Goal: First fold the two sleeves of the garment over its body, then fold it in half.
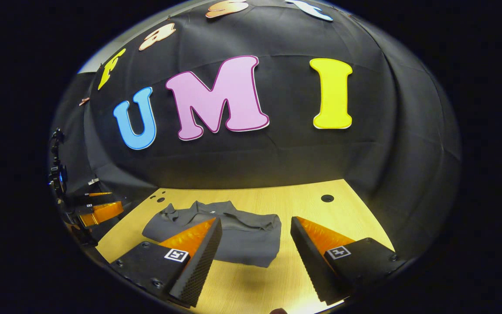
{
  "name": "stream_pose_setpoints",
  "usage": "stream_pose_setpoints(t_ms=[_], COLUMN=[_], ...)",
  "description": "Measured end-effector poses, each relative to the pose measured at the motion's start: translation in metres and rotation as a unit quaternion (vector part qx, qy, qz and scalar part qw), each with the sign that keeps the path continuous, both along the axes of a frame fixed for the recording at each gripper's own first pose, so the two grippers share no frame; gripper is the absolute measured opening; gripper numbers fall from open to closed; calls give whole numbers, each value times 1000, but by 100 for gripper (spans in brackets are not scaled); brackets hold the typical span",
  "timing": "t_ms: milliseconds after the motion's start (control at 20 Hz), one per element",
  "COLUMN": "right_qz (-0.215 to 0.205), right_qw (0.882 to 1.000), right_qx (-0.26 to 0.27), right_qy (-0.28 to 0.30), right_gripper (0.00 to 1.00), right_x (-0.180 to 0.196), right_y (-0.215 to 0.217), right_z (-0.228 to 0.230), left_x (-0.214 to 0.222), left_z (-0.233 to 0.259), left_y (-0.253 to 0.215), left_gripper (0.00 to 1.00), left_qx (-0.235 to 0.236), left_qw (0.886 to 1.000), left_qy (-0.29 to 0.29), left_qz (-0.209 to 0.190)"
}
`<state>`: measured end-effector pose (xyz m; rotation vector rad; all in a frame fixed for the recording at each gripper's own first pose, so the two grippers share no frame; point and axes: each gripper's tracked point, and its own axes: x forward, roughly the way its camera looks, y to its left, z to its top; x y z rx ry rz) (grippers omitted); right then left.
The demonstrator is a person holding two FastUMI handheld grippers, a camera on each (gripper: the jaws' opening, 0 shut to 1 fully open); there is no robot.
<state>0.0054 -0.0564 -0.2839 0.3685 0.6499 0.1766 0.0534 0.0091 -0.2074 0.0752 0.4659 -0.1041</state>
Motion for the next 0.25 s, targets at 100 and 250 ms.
stream_pose_setpoints(t_ms=[100,250], right_qz=[10,23], right_qw=[1000,1000], right_qx=[10,15], right_qy=[0,4], right_gripper=[99,98], right_x=[-3,-7], right_y=[-3,-13], right_z=[-5,-11], left_x=[-7,-15], left_z=[0,-6], left_y=[0,-8], left_gripper=[98,98], left_qx=[10,19], left_qw=[1000,1000], left_qy=[4,11], left_qz=[13,20])
